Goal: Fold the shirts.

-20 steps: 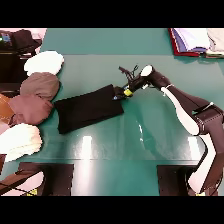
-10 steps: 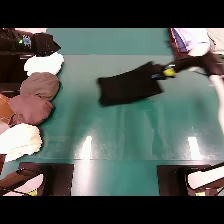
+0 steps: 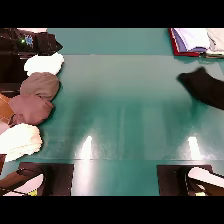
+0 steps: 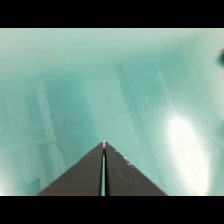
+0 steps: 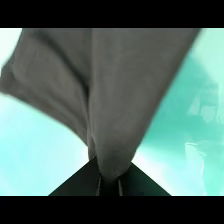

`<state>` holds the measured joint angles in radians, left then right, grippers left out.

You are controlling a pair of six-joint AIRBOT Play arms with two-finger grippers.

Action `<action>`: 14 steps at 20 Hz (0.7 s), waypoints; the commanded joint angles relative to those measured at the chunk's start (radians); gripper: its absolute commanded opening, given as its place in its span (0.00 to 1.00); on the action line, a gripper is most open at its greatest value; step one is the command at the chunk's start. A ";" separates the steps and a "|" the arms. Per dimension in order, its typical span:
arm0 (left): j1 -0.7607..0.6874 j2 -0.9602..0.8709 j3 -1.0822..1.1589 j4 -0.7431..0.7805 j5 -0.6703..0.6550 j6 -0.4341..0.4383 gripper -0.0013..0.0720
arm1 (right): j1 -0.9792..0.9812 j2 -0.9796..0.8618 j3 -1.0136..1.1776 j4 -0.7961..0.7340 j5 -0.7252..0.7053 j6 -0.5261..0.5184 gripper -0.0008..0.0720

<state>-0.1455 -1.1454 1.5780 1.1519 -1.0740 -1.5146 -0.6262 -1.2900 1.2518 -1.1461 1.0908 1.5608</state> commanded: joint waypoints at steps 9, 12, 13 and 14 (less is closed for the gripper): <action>0.000 0.001 0.000 0.000 0.007 -0.003 0.05 | -0.208 0.090 -0.121 -0.011 -0.005 -0.019 0.73; 0.000 0.001 0.000 -0.001 0.008 -0.004 0.05 | -0.250 0.133 -0.070 -0.009 0.010 -0.019 0.73; 0.000 0.001 0.000 -0.001 0.008 -0.004 0.05 | -0.243 0.150 -0.053 -0.006 0.013 -0.020 0.73; 0.000 0.001 0.000 -0.001 0.008 -0.004 0.05 | -0.223 0.164 -0.040 -0.006 0.018 -0.032 0.73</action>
<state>-0.1455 -1.1450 1.5780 1.1515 -1.0657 -1.5185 -0.8509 -1.1629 1.1770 -1.1557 1.0943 1.5417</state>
